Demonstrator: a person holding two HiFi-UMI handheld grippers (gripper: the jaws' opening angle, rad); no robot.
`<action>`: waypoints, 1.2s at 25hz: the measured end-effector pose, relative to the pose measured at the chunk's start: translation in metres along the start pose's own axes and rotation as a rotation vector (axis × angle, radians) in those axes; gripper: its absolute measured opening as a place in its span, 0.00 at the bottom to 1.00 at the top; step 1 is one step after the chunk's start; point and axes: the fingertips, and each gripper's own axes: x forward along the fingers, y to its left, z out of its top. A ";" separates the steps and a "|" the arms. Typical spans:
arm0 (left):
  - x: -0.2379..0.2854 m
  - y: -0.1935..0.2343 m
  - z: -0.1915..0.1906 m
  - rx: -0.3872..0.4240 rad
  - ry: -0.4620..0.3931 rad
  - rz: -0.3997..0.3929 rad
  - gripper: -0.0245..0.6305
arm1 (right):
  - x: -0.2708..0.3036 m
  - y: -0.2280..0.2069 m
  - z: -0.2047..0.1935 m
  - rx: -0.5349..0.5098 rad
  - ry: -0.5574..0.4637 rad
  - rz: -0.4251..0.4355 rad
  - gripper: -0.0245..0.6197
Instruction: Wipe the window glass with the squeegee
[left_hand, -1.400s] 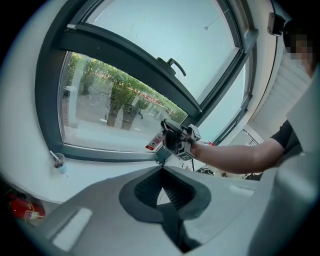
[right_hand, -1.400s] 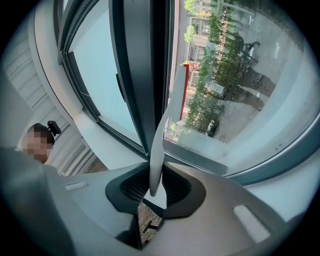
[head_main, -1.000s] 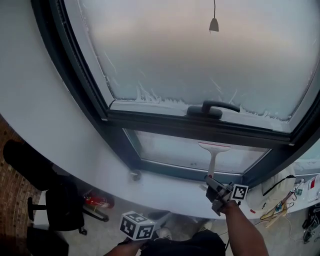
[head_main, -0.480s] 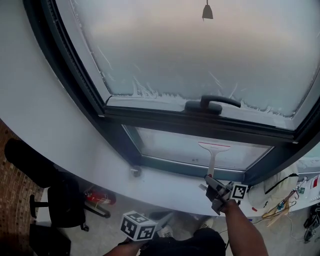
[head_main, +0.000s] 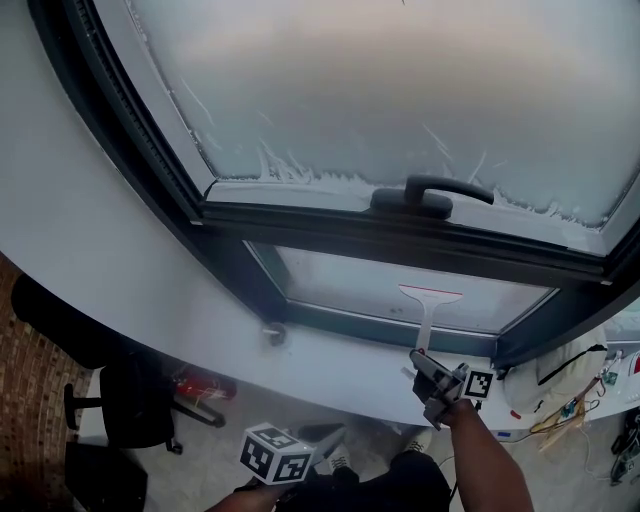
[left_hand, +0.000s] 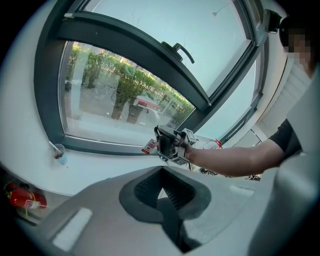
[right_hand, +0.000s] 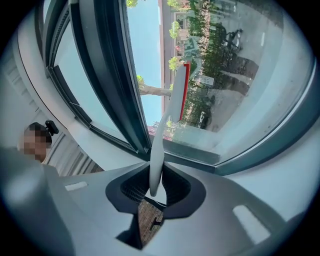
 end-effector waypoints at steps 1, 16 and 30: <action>0.002 0.001 -0.001 -0.003 0.005 0.001 0.04 | 0.000 -0.004 -0.002 0.003 0.003 -0.003 0.17; 0.028 0.015 -0.015 -0.053 0.057 0.006 0.04 | -0.011 -0.070 -0.015 0.082 0.012 -0.056 0.17; 0.057 0.031 -0.030 -0.072 0.112 0.023 0.04 | -0.014 -0.132 -0.029 0.134 0.020 -0.080 0.17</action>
